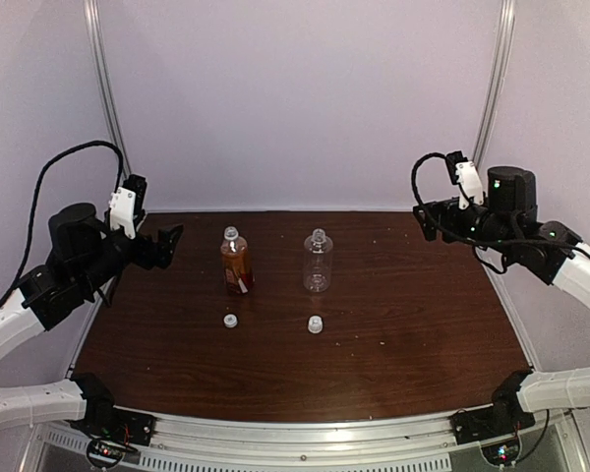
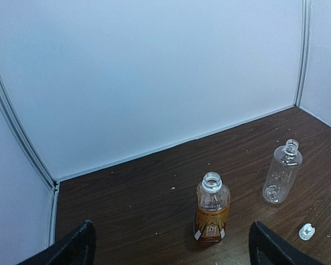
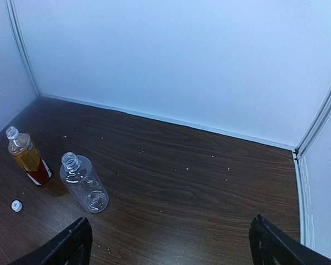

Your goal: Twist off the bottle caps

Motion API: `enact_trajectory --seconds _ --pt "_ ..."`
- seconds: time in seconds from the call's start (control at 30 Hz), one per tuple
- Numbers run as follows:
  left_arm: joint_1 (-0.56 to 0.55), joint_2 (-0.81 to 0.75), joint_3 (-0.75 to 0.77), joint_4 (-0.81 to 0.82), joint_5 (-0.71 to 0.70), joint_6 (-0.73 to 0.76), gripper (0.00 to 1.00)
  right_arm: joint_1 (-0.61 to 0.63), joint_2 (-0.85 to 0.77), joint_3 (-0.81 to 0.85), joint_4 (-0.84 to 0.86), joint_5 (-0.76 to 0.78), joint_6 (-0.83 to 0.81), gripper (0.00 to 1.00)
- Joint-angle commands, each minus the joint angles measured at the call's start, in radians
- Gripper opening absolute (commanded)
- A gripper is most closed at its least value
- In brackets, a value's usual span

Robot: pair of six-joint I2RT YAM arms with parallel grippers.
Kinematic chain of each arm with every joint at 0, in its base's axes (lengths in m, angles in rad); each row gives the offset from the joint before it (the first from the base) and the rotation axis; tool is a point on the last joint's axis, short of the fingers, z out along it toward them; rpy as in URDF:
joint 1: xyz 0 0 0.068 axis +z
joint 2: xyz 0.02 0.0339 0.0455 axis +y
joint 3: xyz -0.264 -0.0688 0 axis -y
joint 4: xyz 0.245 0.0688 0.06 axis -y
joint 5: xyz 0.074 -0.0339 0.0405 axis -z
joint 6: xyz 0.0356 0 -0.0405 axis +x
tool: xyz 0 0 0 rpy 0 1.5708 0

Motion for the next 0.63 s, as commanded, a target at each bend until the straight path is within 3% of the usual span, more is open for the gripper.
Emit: enact_trajectory --seconds 0.0,0.6 --pt "0.004 -0.007 -0.003 0.027 -0.014 0.006 0.98 -0.005 -0.004 -0.009 0.029 -0.015 0.006 1.0" --pt "0.004 -0.005 -0.001 0.016 -0.022 0.009 0.98 -0.004 -0.003 -0.011 0.026 -0.021 0.017 1.0"
